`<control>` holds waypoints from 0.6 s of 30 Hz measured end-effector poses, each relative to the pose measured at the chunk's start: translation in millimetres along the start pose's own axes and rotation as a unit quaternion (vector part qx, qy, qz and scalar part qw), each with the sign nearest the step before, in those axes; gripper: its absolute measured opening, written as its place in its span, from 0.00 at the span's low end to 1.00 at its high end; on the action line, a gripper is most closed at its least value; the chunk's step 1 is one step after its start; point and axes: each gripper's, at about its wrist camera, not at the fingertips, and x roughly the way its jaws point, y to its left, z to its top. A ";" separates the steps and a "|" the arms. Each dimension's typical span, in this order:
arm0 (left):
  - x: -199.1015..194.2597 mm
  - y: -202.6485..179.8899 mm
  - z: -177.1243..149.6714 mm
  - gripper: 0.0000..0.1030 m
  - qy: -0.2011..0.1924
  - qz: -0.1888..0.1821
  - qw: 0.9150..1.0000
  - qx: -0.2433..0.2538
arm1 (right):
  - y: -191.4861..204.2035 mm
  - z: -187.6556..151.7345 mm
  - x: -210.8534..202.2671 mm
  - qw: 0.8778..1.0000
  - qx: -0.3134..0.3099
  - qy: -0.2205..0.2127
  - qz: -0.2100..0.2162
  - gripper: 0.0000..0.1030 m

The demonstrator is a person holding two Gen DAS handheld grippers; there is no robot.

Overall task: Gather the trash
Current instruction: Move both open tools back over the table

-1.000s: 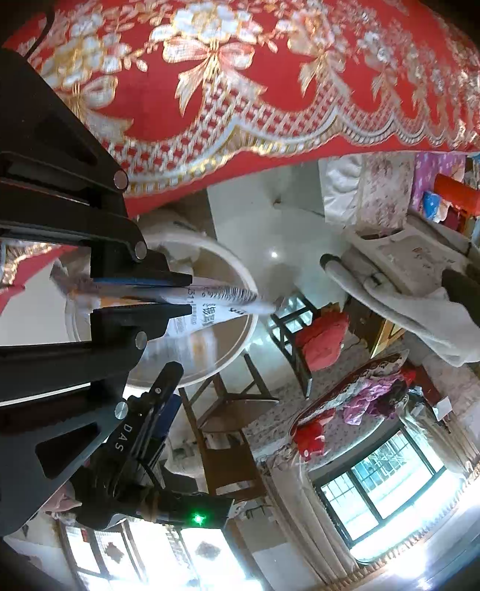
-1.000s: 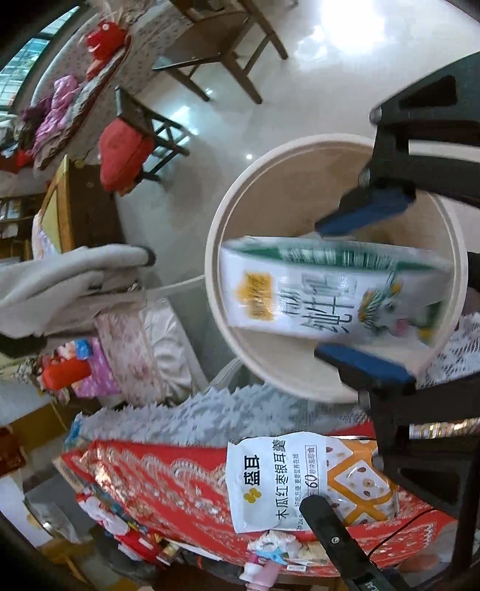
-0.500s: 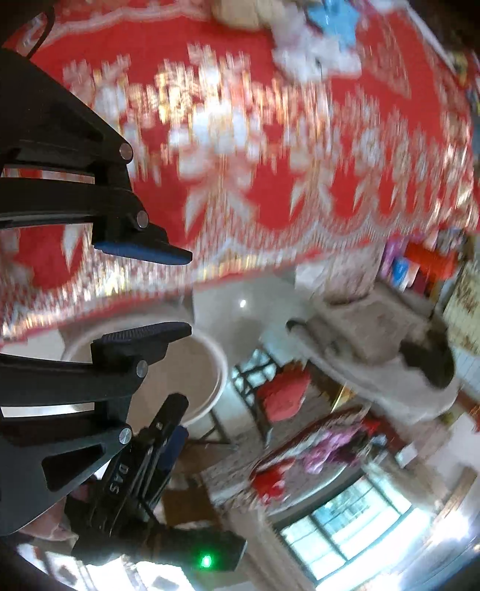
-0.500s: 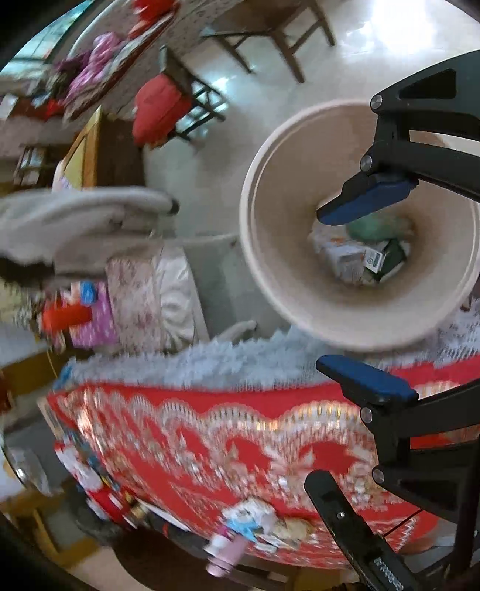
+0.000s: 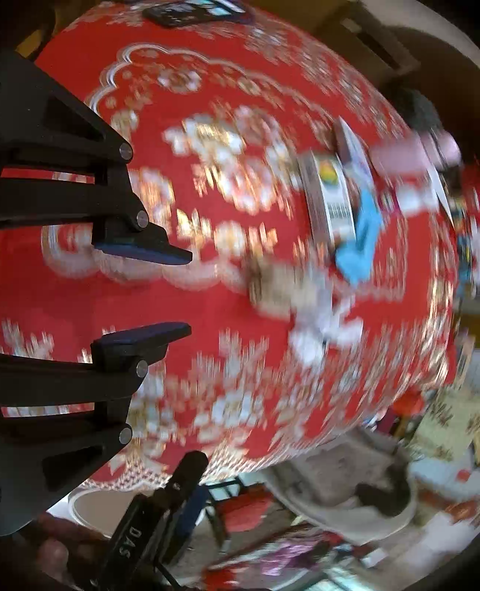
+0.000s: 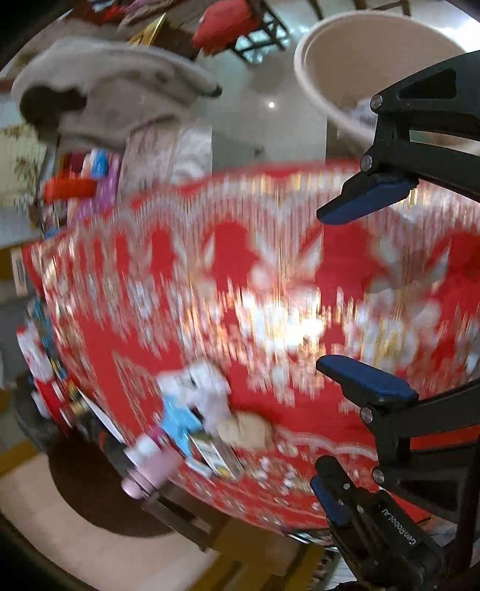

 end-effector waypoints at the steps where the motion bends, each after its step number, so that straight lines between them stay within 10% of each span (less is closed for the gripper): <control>1: 1.3 10.9 1.1 0.29 0.003 -0.001 1.000 -0.009 | 14.2 0.4 5.3 1.000 -0.006 0.002 0.003 0.68; 18: 13.5 152.0 28.0 0.29 0.008 -0.011 0.997 -0.073 | 151.6 8.0 85.5 0.998 -0.059 0.011 0.006 0.68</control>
